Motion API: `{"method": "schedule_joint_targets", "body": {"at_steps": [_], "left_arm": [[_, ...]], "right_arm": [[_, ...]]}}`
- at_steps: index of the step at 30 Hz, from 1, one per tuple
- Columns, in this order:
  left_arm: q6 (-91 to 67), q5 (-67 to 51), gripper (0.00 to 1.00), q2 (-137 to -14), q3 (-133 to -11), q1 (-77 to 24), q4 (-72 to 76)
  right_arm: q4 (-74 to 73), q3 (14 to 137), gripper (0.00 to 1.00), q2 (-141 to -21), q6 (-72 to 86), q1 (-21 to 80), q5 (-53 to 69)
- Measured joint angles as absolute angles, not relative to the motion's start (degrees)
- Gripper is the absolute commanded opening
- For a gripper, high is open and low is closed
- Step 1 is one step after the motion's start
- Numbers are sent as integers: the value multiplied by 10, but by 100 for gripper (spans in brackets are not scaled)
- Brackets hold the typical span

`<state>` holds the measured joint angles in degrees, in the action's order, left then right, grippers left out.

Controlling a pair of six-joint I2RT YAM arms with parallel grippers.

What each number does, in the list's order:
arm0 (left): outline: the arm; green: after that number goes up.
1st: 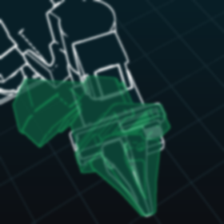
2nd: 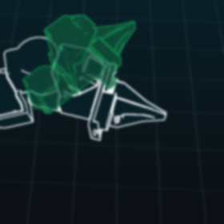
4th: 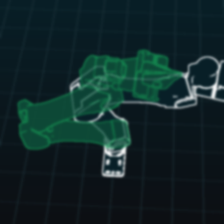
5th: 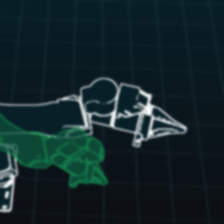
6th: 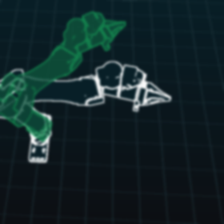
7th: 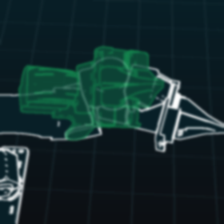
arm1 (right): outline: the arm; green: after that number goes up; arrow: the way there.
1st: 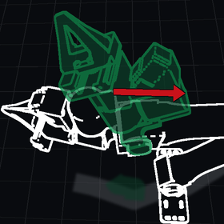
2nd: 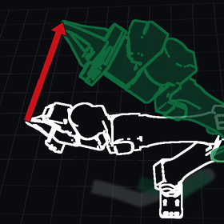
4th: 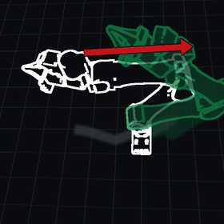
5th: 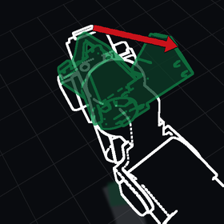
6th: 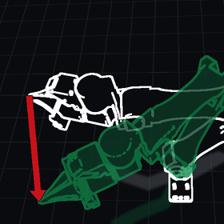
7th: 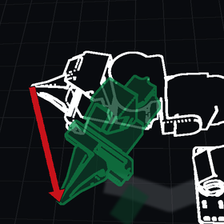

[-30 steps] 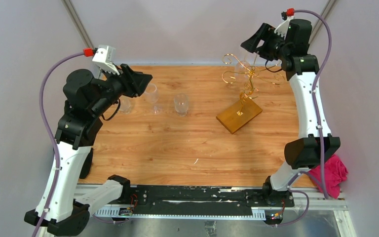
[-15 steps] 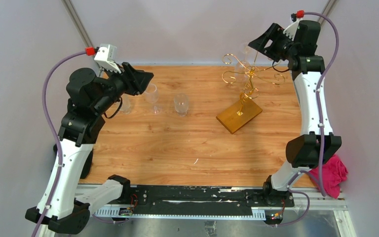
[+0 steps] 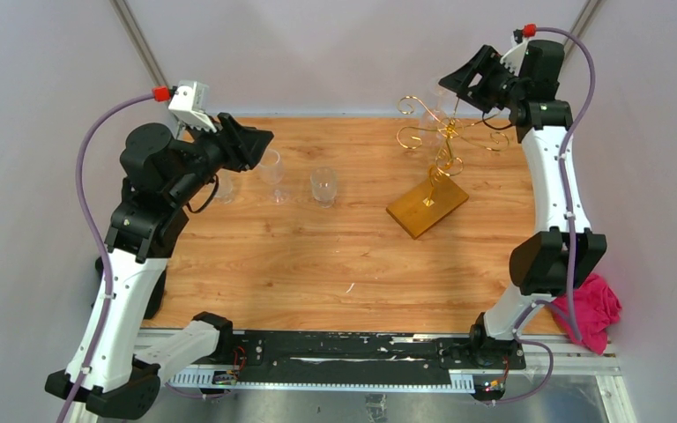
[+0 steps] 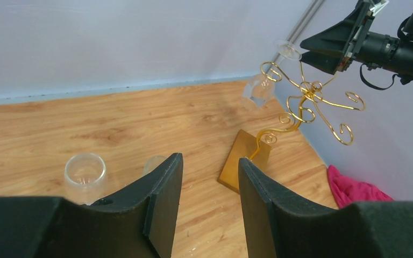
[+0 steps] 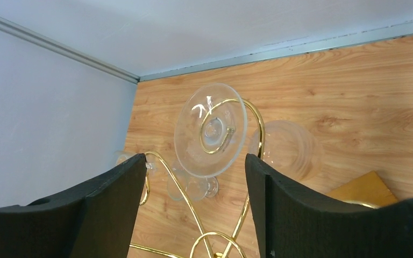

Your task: Take the wine glass off the wine glass rack

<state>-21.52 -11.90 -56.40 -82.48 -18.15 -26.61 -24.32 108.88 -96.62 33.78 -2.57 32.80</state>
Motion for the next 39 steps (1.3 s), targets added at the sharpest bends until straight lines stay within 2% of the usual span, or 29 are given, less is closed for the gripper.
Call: {"method": "schedule_joint_targets", "body": {"at_steps": [11,15,24,28,39], "left_arm": [[-215,-113,48,-555,-815,-182,-266],[-215,-113,48,-554,-811,-182,-266],[-216,-114,48,-547,-802,-182,-263],[-217,-116,48,-546,-798,-182,-260],[-219,-119,49,-545,-796,-182,-258]], "right_arm": [[-218,1082,56,-985,365,-26,351],[-215,1080,45,-986,369,-26,351],[-199,1064,34,-987,393,-26,334],[-184,1047,24,-986,418,-25,327],[-108,976,15,-950,505,-25,292]]}}
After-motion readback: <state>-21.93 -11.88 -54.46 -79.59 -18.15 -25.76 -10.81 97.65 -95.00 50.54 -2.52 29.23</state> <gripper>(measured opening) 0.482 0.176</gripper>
